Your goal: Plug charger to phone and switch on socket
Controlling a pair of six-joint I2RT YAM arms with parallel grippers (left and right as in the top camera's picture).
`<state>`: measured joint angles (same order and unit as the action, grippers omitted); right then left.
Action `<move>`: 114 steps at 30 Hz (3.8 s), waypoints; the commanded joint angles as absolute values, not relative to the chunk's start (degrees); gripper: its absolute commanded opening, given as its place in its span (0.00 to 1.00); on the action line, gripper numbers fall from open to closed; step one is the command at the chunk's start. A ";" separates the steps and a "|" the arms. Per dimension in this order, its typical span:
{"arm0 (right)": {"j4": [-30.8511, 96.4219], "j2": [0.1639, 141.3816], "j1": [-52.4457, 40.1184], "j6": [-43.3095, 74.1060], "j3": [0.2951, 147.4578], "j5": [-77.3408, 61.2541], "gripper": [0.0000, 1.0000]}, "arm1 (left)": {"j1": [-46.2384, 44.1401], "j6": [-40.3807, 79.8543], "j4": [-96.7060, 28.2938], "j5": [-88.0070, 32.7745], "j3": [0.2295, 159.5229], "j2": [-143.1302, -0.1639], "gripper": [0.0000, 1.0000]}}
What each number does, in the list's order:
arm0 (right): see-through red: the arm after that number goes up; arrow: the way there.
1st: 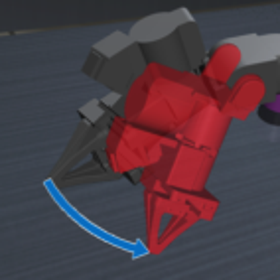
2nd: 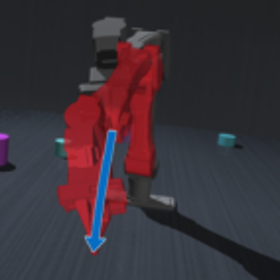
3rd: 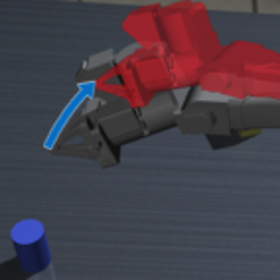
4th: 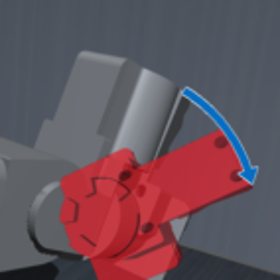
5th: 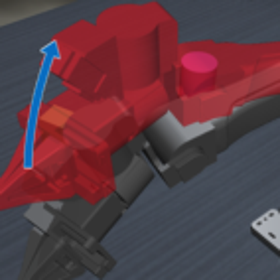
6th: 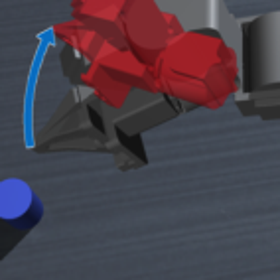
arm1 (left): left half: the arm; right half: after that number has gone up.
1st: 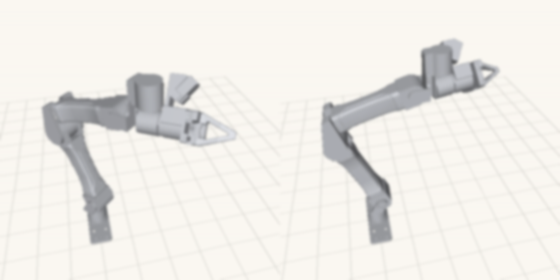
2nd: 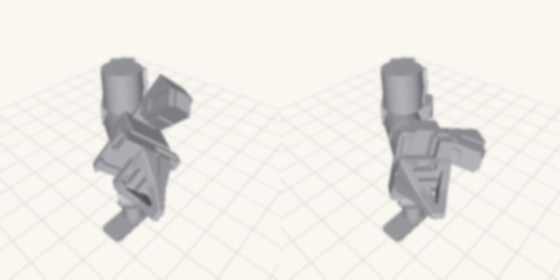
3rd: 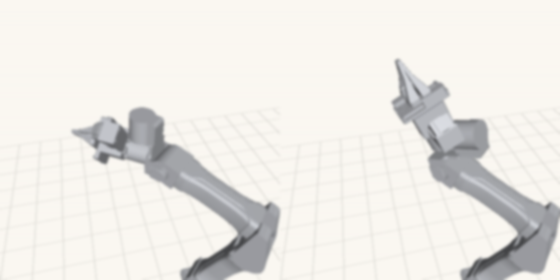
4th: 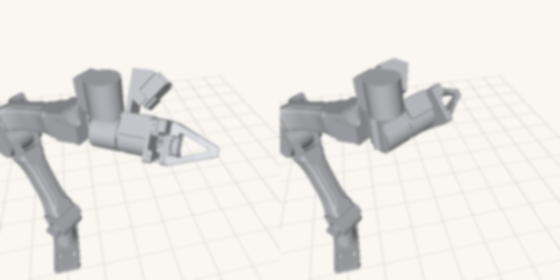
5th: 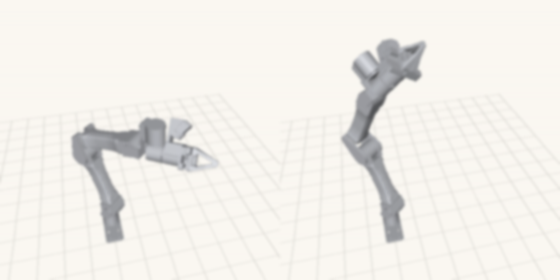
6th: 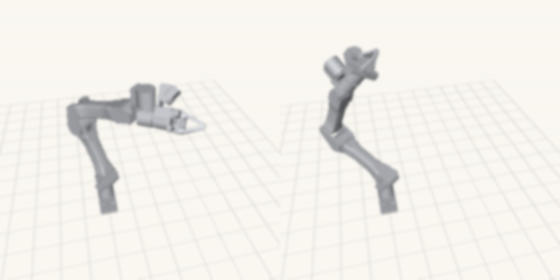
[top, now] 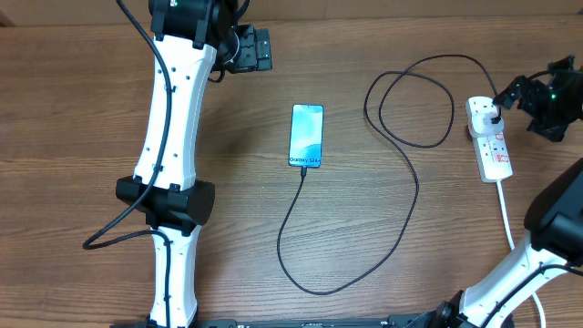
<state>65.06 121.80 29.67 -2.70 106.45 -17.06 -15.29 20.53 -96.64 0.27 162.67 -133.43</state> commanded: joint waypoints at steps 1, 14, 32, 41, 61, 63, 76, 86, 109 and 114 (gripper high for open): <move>64.05 123.57 29.21 -4.40 104.92 -17.17 1.00 | -15.42 19.29 -96.75 1.04 162.80 -134.04 1.00; 59.66 123.57 29.15 -4.99 99.55 -20.49 1.00 | -15.42 19.29 -96.75 1.04 162.80 -134.04 1.00; 55.42 123.57 27.68 -5.04 97.84 -24.45 1.00 | -15.42 19.29 -96.77 1.04 162.80 -134.04 1.00; 55.35 123.57 27.70 -5.02 97.82 -22.76 1.00 | -15.42 19.29 -96.75 1.04 162.80 -134.04 1.00; 53.39 123.59 27.70 -5.02 94.76 -22.81 1.00 | -15.42 19.29 -96.75 1.04 162.80 -134.04 1.00; 53.32 123.59 27.70 -5.02 94.76 -22.81 1.00 | -15.42 19.29 -96.77 1.04 162.80 -134.04 1.00; 51.62 123.59 27.68 -5.04 93.93 -23.49 1.00 | -15.42 19.29 -96.75 1.04 162.80 -134.04 1.00; 52.21 123.59 27.68 -5.04 93.80 -25.61 1.00 | -15.42 19.29 -96.77 1.04 162.80 -134.04 1.00; 50.57 123.59 27.53 -4.99 90.28 -28.84 1.00 | -15.42 19.29 -96.77 1.04 162.80 -134.04 1.00; 51.33 123.59 27.35 -4.99 90.28 -28.82 1.00 | -15.42 19.29 -96.75 1.04 162.80 -134.04 1.00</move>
